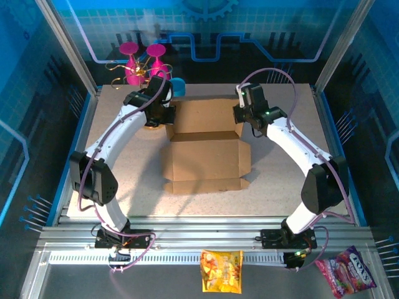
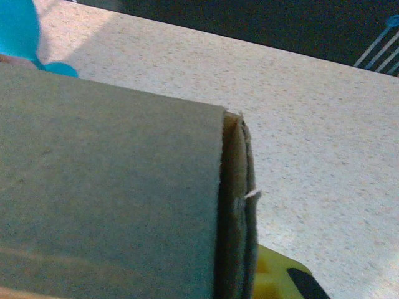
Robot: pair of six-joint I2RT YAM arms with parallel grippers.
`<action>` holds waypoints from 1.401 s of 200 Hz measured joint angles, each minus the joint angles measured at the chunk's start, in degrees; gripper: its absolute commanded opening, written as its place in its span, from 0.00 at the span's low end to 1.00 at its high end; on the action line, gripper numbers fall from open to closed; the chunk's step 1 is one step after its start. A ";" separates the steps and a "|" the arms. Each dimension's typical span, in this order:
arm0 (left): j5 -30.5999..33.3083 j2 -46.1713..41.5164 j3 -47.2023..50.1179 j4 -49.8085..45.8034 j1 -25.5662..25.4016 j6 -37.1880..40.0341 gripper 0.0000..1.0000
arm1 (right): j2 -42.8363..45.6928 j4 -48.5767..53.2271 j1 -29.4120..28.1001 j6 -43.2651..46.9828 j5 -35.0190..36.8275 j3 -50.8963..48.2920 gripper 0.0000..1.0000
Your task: Fold the paper box
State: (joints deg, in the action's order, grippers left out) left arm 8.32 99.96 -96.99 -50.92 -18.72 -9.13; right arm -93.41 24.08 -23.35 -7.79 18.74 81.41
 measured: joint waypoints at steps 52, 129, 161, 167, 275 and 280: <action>0.02 0.61 -1.22 0.00 -0.55 -0.55 0.00 | -2.16 2.93 -2.91 0.04 10.51 4.22 0.00; 0.02 1.36 -1.79 -0.46 -0.52 -1.31 0.00 | -2.62 5.05 -0.44 -0.33 1.46 5.18 0.28; 0.02 1.42 -1.88 -0.50 -0.52 -1.33 0.00 | -2.21 5.05 0.33 -1.20 -3.37 4.02 0.38; 0.02 1.44 -1.88 -0.50 -0.52 -1.33 0.00 | -1.99 5.07 0.42 -1.42 -4.07 3.58 0.39; -0.17 1.49 -1.97 -0.50 -0.52 -1.49 0.00 | 1.42 4.24 2.58 -2.54 -6.82 -2.67 0.37; -0.20 1.49 -1.97 -0.48 -0.52 -1.49 0.00 | 1.42 4.00 2.80 -2.67 -6.82 -2.99 0.36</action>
State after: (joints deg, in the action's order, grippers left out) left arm 8.12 101.45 -98.96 -51.40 -19.25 -10.61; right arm -91.98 28.08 -20.56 -10.46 11.92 78.41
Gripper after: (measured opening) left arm 0.090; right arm 0.375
